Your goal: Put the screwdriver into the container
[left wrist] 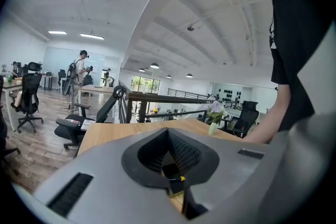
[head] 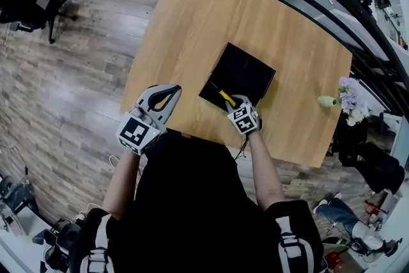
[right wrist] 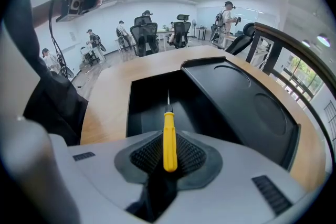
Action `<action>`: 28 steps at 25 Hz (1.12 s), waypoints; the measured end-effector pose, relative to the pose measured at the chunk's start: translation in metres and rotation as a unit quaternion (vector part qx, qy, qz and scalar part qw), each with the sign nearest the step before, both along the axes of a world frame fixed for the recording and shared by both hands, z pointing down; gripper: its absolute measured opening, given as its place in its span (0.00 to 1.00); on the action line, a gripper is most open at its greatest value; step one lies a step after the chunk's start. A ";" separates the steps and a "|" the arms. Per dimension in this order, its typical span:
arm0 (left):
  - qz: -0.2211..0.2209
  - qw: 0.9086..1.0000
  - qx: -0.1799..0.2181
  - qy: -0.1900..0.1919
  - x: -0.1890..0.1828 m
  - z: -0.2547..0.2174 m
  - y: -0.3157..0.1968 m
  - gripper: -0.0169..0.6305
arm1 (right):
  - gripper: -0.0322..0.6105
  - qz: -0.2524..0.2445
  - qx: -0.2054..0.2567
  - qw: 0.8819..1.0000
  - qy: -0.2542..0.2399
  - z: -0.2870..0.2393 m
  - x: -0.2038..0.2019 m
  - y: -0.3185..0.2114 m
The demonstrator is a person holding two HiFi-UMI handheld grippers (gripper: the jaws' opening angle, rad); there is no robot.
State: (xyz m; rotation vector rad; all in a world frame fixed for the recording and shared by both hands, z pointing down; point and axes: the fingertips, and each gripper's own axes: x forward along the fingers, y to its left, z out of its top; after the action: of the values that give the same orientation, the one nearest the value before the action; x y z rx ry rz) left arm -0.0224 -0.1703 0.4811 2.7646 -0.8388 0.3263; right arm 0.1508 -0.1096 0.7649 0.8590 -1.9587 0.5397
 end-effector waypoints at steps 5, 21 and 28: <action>0.017 1.000 0.004 -0.003 0.013 -0.002 0.006 0.06 | 0.18 0.016 0.026 0.999 -0.012 -0.018 0.007 0.003; 0.038 0.999 0.026 -0.003 0.053 -0.016 0.043 0.06 | 0.09 0.059 0.130 0.985 -0.095 -0.103 0.023 0.021; 0.036 0.999 0.033 -0.009 0.064 -0.020 0.066 0.06 | 0.09 0.057 0.150 0.981 -0.110 -0.118 0.031 0.038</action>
State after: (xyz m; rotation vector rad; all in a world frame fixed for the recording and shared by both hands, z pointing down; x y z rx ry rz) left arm 0.0416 -0.1041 0.4611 2.8622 -0.7677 0.3442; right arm 0.1820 -0.0714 0.6473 1.1461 -2.2395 0.4243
